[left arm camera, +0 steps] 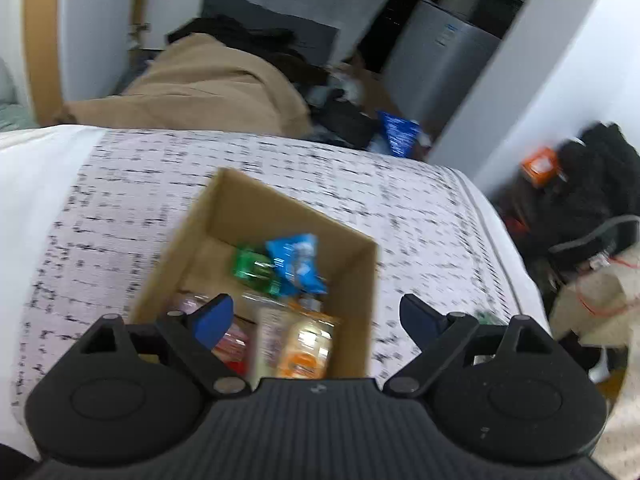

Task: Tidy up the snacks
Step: 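Open the left gripper over the box while the right releases the blue packet, then move both open grippers back to the last two packets on the cover, then grasp the round biscuit packet with the left gripper while the right grasps the white sesame cake, then carry the round biscuit packet and the sesame cake packet over the cardboard box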

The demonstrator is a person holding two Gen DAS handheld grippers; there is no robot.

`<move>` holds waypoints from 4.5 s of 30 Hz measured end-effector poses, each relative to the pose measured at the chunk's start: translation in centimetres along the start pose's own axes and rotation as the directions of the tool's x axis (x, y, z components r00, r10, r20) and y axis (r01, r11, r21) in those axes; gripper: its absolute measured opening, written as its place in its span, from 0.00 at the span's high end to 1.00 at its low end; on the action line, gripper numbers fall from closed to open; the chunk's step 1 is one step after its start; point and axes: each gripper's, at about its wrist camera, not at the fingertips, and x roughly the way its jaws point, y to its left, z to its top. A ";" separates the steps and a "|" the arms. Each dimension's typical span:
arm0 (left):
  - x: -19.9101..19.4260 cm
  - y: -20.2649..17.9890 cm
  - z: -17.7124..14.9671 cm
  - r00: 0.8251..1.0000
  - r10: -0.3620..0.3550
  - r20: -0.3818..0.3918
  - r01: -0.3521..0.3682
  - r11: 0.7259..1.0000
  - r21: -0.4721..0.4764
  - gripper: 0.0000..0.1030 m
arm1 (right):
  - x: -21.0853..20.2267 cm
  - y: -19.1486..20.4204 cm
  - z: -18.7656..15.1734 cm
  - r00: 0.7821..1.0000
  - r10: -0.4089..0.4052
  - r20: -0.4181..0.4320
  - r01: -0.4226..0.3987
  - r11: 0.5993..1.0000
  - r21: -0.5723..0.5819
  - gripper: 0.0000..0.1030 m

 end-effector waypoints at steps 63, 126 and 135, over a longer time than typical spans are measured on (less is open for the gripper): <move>14.0 -19.9 -3.6 0.995 -0.061 -0.083 0.094 0.869 0.486 0.13 | 9.8 -18.5 0.9 1.000 -0.003 0.021 0.000 0.994 0.109 0.14; 8.6 -19.1 -4.4 0.991 -0.096 -0.092 0.124 0.920 0.372 0.45 | 2.5 -16.0 0.8 0.989 -0.145 0.027 0.144 0.989 0.046 0.47; 4.2 -15.9 -5.0 0.992 -0.098 -0.082 0.118 0.947 0.298 0.45 | -1.5 -13.7 1.0 0.986 -0.149 0.069 0.146 0.988 0.048 0.48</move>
